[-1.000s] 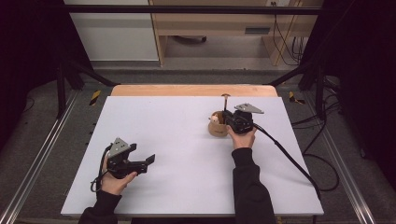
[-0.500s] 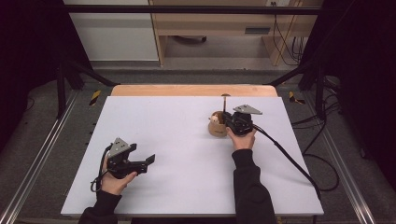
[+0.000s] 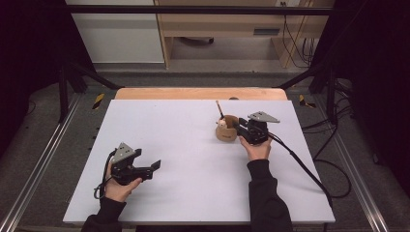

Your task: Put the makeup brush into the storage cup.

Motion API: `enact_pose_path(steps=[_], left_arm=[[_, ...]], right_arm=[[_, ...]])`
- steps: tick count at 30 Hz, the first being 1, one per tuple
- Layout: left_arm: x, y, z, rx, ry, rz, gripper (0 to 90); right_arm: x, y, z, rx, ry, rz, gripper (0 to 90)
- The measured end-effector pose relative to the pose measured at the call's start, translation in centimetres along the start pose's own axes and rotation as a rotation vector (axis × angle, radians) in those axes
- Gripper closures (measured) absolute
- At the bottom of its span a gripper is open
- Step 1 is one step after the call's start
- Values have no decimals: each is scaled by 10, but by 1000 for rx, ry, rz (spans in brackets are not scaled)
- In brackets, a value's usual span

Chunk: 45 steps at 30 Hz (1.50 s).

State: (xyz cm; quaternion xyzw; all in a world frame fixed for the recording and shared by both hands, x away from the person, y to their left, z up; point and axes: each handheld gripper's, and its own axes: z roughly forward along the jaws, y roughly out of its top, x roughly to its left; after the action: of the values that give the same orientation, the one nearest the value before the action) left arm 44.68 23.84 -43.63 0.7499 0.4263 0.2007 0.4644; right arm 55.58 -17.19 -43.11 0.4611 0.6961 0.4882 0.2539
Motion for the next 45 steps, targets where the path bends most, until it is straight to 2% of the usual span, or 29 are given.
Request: enact_pose_path(steps=[3,8,10,14,17,27,34,38,45], left_arm=[[0,0,1,2,2,1,112],[0,-1,1,2,4,0,112],[0,-1,0,2,6,0,111],[0,-1,0,6,8,3,109],[0,-1,0,7,9,3,108],[0,-3,0,13,14,5,102],[1,-4,-1,14,18,1,99],[2,-5,-3,14,20,3,95],[5,-8,-6,21,24,0,87]], right_arm=[[-2,-4,-15,-7,11,8,582],[1,-8,-28,-6,20,-6,527],[3,-11,-37,-8,26,-24,484],[8,-14,-47,-12,46,-31,427],[14,-18,-60,-7,64,-58,353],[25,-30,-88,7,127,-71,195],[25,-38,-102,18,128,-78,142],[20,-45,-110,22,138,-58,101],[12,-55,-123,37,116,-64,50]])
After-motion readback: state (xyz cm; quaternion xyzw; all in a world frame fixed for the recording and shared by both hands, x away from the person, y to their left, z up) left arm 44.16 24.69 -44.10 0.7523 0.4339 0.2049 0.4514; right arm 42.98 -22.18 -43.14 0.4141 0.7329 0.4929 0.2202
